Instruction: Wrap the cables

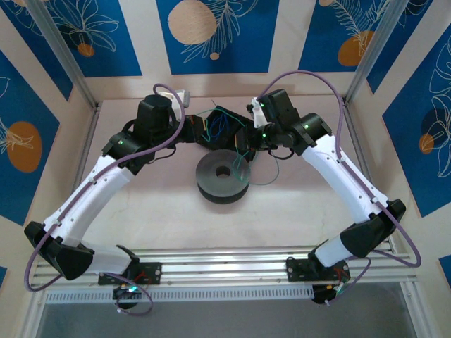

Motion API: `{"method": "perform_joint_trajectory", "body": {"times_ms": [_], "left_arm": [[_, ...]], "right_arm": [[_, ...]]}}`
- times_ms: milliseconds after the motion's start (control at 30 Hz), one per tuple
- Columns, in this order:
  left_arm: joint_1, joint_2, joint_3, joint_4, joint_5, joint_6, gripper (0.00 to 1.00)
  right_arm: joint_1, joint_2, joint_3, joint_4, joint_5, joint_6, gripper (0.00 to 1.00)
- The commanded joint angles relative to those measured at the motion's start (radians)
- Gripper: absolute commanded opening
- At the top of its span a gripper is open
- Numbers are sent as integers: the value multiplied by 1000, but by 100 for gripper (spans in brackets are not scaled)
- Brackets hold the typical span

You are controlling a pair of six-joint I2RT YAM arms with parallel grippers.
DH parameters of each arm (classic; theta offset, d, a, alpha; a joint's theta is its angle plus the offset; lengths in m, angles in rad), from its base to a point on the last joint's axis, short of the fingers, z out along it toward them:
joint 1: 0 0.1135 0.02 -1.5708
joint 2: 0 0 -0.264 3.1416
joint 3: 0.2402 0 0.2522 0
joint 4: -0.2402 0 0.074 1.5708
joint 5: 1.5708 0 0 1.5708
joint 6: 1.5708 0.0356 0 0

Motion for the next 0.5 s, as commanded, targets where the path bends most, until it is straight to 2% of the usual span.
{"method": "perform_joint_trajectory", "body": {"times_ms": [0,233,400,467], "left_arm": [[-2,-11,28,11,19,-10,0],[0,-11,29,13,22,-11,0],[0,-13,29,11,22,-10,0],[0,-14,31,8,18,-8,0]], "right_arm": [[-2,12,0,-2,-14,6,29],[-3,15,-1,0,-15,7,20],[-5,19,-2,0,-17,7,10],[-4,21,-1,0,-17,8,2]]}}
